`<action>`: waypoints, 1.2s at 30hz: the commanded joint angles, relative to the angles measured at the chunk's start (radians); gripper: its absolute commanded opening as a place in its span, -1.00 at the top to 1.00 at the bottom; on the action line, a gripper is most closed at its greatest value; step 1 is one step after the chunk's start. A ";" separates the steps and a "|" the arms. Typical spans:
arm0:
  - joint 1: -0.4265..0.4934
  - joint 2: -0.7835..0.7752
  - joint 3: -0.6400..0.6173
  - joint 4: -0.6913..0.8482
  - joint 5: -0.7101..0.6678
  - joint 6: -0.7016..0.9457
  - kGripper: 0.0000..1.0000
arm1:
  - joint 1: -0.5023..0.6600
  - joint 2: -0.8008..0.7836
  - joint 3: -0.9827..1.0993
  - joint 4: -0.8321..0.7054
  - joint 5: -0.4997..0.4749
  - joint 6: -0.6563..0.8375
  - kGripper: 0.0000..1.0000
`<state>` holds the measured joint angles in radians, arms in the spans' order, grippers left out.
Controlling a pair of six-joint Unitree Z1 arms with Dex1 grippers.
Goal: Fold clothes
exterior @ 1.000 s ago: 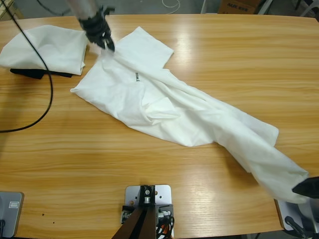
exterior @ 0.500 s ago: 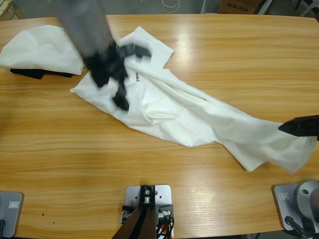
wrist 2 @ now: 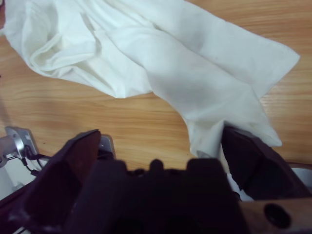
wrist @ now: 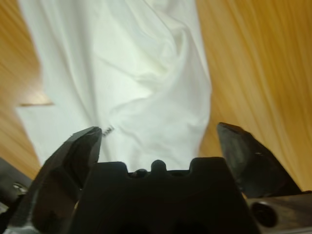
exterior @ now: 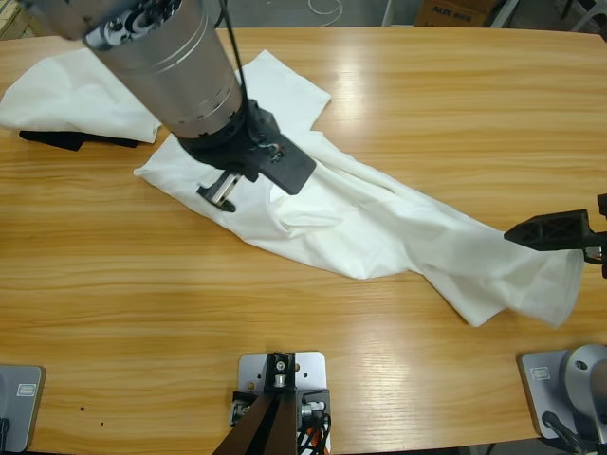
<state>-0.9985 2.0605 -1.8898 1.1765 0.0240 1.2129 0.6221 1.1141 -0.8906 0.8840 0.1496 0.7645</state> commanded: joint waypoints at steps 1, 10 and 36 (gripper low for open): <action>-0.034 0.203 0.000 0.001 -0.029 0.022 -0.67 | 0.009 0.012 0.053 -0.016 0.018 -0.009 -1.00; -0.006 0.251 0.002 -0.002 -0.024 -0.142 -0.63 | 0.009 -0.023 0.086 -0.023 0.022 0.001 -1.00; -0.027 0.039 0.424 0.194 -0.262 -0.822 1.00 | 0.102 0.016 0.079 -0.060 -0.029 -0.067 -1.00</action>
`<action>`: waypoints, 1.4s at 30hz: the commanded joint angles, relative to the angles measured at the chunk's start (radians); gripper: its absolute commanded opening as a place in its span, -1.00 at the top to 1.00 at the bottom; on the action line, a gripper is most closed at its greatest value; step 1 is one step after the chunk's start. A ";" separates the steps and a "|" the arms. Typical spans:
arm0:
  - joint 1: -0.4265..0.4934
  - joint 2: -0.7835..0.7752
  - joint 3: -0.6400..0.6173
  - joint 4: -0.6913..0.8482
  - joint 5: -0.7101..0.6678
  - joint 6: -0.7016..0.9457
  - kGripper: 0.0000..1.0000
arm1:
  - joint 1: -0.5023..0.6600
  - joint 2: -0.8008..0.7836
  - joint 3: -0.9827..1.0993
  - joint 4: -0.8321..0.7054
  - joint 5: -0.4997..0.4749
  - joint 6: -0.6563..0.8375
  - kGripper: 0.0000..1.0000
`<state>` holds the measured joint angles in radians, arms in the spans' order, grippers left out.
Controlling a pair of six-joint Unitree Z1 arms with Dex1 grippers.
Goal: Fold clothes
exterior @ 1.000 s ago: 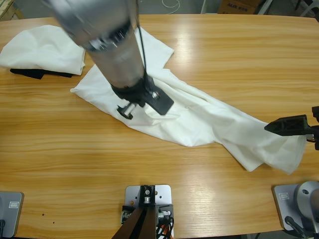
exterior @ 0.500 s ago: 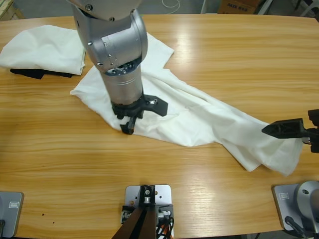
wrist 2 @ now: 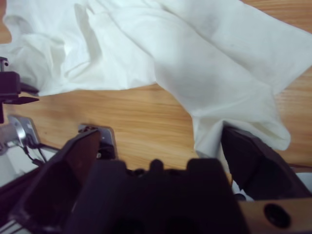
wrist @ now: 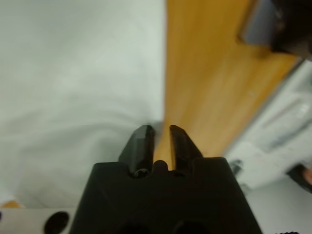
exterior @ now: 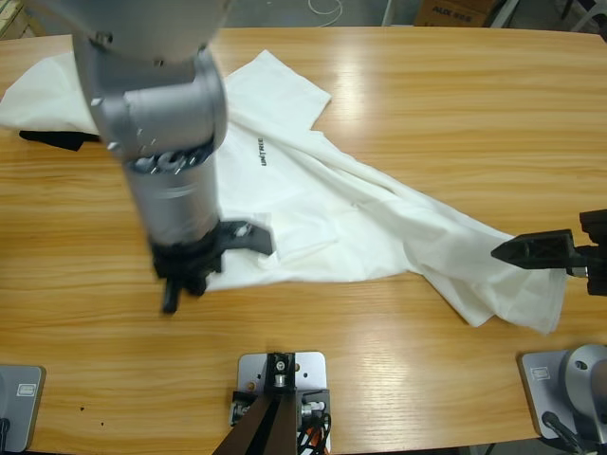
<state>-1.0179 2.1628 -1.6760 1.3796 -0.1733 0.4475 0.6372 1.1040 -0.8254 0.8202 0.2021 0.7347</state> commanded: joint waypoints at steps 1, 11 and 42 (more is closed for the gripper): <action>-0.003 -0.071 0.213 -0.007 -0.065 -0.064 1.00 | 0.087 0.025 0.012 0.007 -0.090 -0.037 -1.00; 0.012 -0.088 0.240 -0.017 -0.042 -0.103 1.00 | 0.088 -0.042 -0.125 -0.024 -0.076 -0.151 -1.00; 0.057 0.154 -0.226 -0.140 0.061 -0.078 -0.72 | 0.088 -0.009 -0.041 -0.025 -0.101 -0.140 -1.00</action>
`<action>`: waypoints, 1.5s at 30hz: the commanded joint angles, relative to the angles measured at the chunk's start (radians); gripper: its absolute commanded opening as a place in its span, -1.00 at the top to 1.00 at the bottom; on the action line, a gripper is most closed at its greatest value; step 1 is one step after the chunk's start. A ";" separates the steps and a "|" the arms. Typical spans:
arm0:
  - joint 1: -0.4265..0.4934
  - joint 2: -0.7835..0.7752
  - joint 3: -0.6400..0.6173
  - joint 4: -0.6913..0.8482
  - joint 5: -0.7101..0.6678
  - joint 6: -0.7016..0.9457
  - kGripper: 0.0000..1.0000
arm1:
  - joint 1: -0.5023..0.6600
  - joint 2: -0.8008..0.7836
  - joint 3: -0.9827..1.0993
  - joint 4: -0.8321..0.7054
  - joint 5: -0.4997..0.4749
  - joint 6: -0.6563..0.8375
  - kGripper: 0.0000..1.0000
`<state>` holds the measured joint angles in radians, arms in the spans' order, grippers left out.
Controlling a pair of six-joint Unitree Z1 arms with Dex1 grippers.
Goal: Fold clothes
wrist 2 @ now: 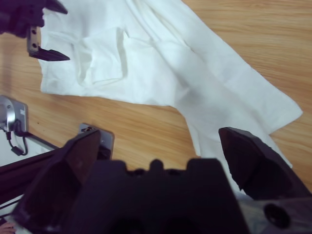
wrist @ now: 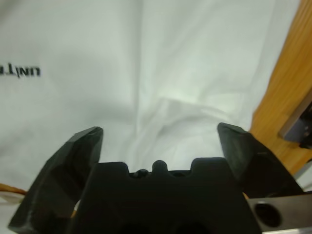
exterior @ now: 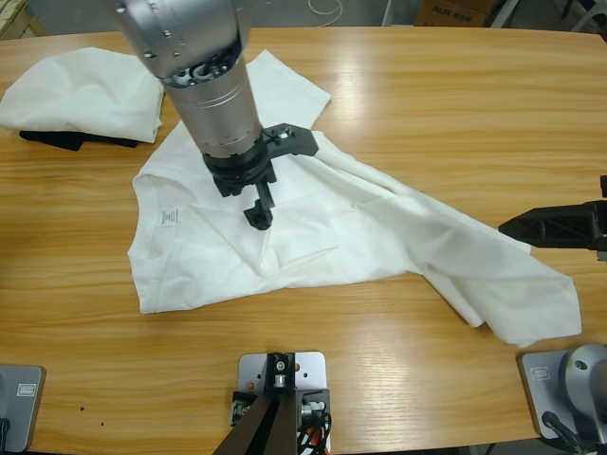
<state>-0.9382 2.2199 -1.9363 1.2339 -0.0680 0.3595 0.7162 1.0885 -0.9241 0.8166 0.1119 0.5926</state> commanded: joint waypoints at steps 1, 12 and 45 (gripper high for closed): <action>-0.028 0.096 0.046 0.006 -0.049 0.010 -0.68 | 0.009 0.007 0.061 -0.025 -0.010 0.003 -1.00; -0.044 0.127 0.060 0.015 -0.117 0.015 0.11 | 0.009 0.008 0.085 -0.040 -0.005 0.006 -1.00; -0.244 -0.395 0.686 0.146 -0.342 -0.328 1.00 | -0.064 0.135 0.112 -0.113 -0.054 0.000 -1.00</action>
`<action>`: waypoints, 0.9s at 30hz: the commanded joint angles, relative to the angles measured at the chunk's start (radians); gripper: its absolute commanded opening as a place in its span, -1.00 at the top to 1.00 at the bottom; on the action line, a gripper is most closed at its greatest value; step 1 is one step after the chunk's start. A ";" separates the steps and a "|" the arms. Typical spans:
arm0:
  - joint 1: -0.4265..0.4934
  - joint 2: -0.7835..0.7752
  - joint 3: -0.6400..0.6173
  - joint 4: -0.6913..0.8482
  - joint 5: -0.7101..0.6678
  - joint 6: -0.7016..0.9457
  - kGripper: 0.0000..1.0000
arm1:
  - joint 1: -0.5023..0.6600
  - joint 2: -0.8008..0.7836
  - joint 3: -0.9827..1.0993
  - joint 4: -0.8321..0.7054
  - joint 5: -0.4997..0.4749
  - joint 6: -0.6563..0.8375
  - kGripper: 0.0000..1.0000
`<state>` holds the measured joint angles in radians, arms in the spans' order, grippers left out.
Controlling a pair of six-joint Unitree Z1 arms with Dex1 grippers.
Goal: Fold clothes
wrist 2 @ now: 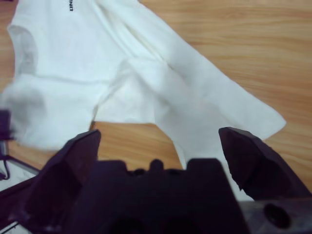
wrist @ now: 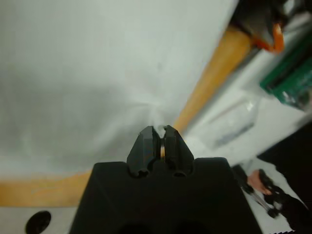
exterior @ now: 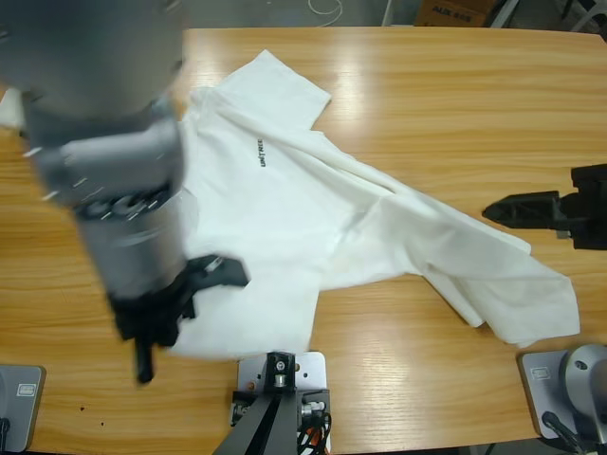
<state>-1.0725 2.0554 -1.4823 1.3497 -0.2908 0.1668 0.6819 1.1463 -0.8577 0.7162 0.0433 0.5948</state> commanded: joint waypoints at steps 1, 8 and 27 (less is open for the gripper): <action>-0.130 -0.266 0.247 0.043 -0.123 -0.152 1.00 | -0.032 0.102 0.053 -0.016 0.004 -0.003 -1.00; -0.221 -0.369 0.278 0.092 -0.148 -0.229 1.00 | -0.124 0.390 -0.072 -0.114 -0.074 -0.212 -1.00; -0.201 -0.368 0.289 0.080 -0.148 -0.237 1.00 | 0.037 0.678 -0.034 -0.250 0.021 -0.357 0.00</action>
<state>-1.2811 1.7032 -1.2270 1.4261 -0.4196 -0.0622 0.7098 1.7104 -0.9540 0.5416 0.0141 0.2517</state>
